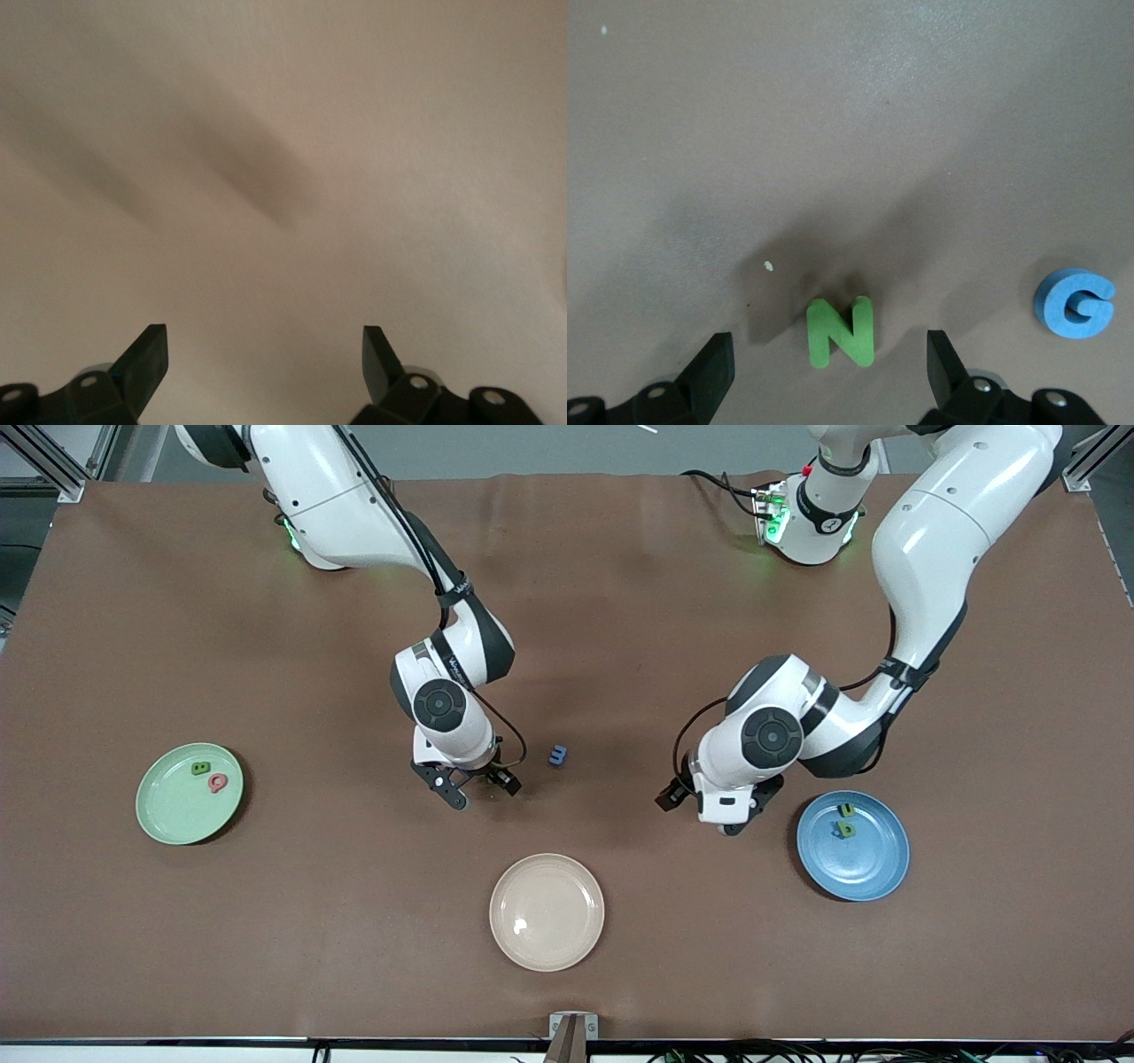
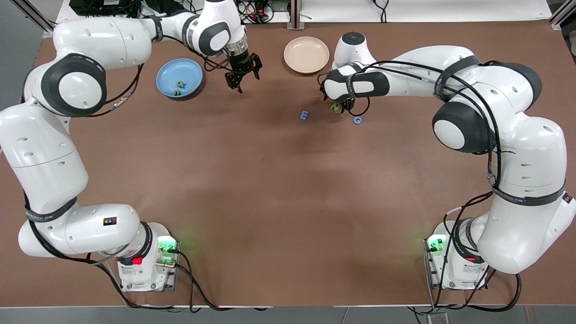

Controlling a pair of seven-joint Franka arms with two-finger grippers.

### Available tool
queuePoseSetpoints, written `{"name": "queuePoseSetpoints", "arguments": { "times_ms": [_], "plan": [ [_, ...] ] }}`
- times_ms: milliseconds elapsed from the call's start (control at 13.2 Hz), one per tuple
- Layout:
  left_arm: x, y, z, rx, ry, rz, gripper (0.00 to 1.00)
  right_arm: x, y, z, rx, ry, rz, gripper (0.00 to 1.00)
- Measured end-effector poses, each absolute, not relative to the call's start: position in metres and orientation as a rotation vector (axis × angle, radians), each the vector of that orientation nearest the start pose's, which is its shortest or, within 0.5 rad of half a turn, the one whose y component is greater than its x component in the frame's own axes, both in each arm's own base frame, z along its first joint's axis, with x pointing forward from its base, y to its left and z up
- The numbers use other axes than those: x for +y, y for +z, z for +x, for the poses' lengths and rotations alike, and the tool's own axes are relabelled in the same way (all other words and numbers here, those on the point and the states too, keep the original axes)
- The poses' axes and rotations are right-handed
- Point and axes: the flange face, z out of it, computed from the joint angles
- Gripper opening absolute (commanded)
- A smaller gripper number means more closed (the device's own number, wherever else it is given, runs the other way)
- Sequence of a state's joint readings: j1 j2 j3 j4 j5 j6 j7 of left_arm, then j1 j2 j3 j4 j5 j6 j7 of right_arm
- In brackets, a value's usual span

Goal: Sort upper and lower case letters into plates

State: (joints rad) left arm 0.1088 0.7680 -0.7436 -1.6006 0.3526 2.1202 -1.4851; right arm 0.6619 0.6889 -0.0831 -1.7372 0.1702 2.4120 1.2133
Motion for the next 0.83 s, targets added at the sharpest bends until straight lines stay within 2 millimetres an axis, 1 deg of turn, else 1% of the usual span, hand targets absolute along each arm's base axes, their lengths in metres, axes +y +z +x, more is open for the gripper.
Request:
{"name": "queuePoseSetpoints", "arguments": {
  "times_ms": [227, 379, 682, 834],
  "plan": [
    [-0.354, 0.258, 0.59, -1.295, 0.315, -2.935, 0.93, 0.368, 0.178, 0.553, 1.128, 0.084, -2.906, 0.75],
    [-0.368, 0.254, 0.582, -1.326, 0.324, -2.926, 0.93, 0.368, 0.176, 0.553, 1.125, 0.085, -2.91, 0.62],
    [-0.388, 0.247, 0.572, -1.402, 0.34, -2.907, 0.93, 0.37, 0.178, 0.555, 1.117, 0.076, -2.906, 0.42],
    [-0.4, 0.241, 0.565, -1.437, 0.353, -2.899, 0.93, 0.371, 0.179, 0.555, 1.115, 0.073, -2.904, 0.3]
  ]
}}
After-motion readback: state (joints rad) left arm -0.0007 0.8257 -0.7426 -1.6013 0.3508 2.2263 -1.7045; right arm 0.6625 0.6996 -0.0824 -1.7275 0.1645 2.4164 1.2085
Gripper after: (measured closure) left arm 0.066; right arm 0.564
